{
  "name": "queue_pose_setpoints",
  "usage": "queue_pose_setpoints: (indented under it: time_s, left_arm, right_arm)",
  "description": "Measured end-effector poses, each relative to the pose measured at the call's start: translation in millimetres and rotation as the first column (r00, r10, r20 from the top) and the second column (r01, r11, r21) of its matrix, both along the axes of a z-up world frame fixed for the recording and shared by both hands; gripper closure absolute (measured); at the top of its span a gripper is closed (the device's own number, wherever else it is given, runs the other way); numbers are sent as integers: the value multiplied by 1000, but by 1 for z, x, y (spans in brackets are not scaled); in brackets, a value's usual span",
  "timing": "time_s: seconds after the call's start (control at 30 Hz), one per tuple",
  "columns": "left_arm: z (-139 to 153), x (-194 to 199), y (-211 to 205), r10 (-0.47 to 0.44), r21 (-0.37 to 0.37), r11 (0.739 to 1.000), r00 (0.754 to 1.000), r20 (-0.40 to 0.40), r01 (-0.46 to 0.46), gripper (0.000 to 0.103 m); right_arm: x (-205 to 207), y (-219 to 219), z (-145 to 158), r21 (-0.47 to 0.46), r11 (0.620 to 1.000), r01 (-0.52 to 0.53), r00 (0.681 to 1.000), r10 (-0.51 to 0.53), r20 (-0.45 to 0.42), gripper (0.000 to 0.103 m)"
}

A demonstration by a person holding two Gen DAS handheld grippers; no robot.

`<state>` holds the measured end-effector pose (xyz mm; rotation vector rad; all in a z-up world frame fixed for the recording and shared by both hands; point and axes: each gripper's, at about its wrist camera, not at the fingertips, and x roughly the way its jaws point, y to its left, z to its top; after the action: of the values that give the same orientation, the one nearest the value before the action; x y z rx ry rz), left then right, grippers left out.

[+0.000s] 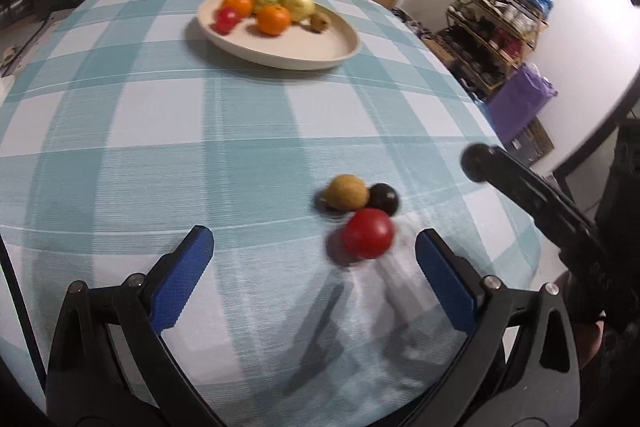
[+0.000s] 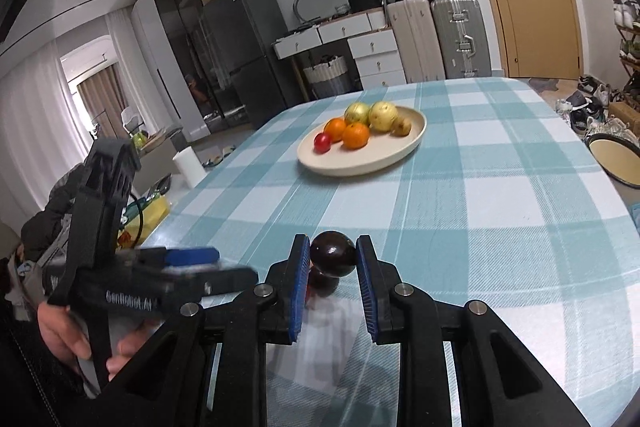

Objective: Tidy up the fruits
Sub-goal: 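Grasp a dark plum with the right gripper while the left gripper grasps a red tomato, then carry the plum and tomato onto the cream plate and open both grippers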

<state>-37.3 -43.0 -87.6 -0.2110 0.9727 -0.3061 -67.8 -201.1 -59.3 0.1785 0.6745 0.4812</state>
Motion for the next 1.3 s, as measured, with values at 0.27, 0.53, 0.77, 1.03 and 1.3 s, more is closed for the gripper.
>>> queue_pose_setpoints:
  time_s: [0.27,0.53,0.77,1.03,1.3]
  left_arm:
    - [-2,2,-24,-103,-40,994,995,10,104,34]
    - [-9,6,-33,-141,-28,990,990,-27,140,75]
    - [-7,4,-23,-140,-69,988,990,-23,139,75]
    - [7,10,-7,-121,-116,986,993,3,120,75]
    - [26,38,19,-65,-151,986,997,32,69,75]
  right_arm:
    - [4,-5,2,3,1000,2,1000,-2,0,79]
    - [2,-10,1,9,1000,7,1000,-7,1,79]
    - [3,-11,-1,16,1000,7,1000,-7,-6,79]
    - [13,-9,-1,24,1000,-6,1000,6,-7,79]
    - [43,-1,-7,52,998,-22,999,25,-42,79]
